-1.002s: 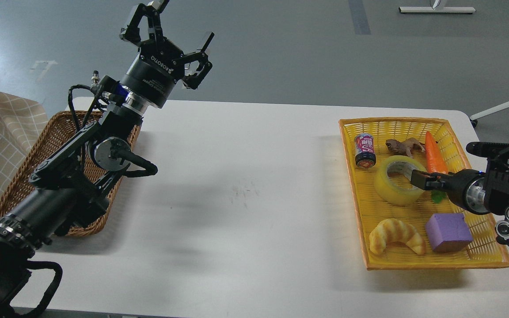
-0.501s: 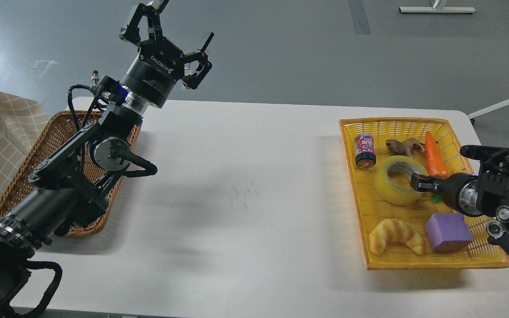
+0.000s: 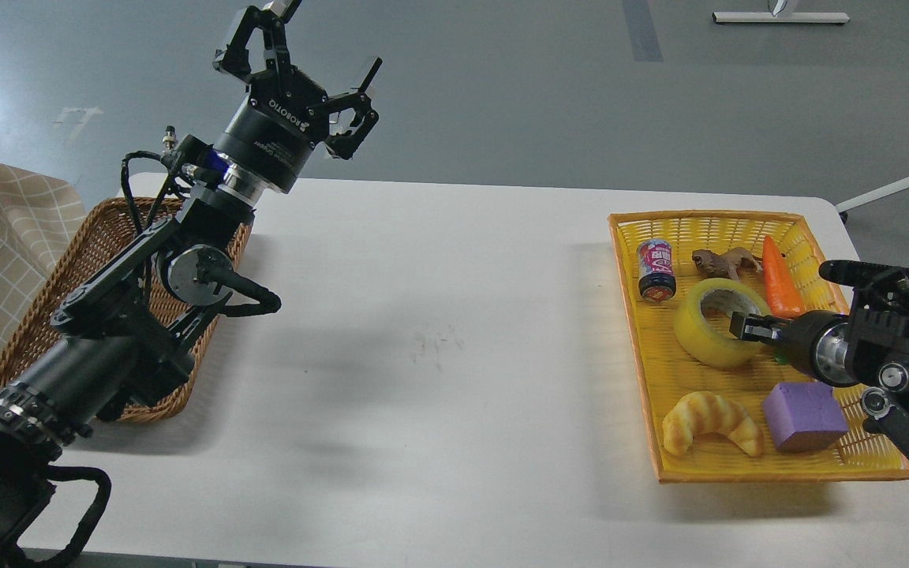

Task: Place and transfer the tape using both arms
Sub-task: 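Lift the tape roll with the right gripper out of the tray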

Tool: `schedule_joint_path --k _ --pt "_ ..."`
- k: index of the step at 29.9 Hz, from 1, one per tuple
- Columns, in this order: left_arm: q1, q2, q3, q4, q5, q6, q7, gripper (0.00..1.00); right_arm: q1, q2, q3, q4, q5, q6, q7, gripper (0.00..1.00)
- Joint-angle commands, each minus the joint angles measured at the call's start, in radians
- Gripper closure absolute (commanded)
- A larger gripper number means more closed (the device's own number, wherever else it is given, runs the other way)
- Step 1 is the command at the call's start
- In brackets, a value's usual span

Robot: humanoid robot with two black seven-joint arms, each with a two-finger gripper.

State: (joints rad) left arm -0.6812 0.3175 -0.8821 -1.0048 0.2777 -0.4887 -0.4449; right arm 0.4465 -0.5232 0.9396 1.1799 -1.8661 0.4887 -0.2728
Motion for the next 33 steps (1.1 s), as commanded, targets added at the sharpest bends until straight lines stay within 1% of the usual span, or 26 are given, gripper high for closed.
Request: schedule_joint_path --k 1,5,8,11,15,19,27,30,33 --pt "-0.001 0.000 0.000 0.000 0.000 0.000 0.000 0.02 0.014 0.002 0.005 0.015 0.002 0.000 0.000 1.00" --pt "-0.001 0.000 0.000 0.002 0.000 0.000 0.000 0.02 0.021 -0.020 0.007 0.078 0.050 0.000 0.000 1.00" --pt "-0.003 0.000 0.000 0.000 0.000 0.000 0.000 0.02 0.020 -0.085 0.007 0.174 0.080 0.000 -0.003 1.00" --pt "-0.005 -0.001 0.000 0.002 -0.002 0.000 0.000 0.02 0.021 -0.122 0.008 0.246 0.105 0.000 -0.006 1.00" --pt "-0.005 -0.001 0.000 0.002 -0.002 0.000 0.000 0.02 0.024 -0.146 0.016 0.299 0.127 0.000 -0.009 1.00" --pt "-0.005 0.000 0.000 0.000 -0.002 0.000 0.000 0.02 0.027 -0.144 0.031 0.320 0.128 0.000 -0.009 1.00" --pt "-0.005 -0.001 0.000 0.002 -0.002 0.000 0.000 0.02 0.119 -0.118 0.027 0.327 0.128 0.000 -0.009 1.00" --pt "-0.005 -0.001 0.000 0.000 -0.002 0.000 0.000 0.02 0.152 -0.094 0.022 0.322 0.128 0.000 -0.009 1.00" --pt "-0.005 -0.003 0.000 0.000 -0.002 0.000 0.000 0.02 0.188 -0.037 0.011 0.314 0.127 0.000 -0.011 1.00"
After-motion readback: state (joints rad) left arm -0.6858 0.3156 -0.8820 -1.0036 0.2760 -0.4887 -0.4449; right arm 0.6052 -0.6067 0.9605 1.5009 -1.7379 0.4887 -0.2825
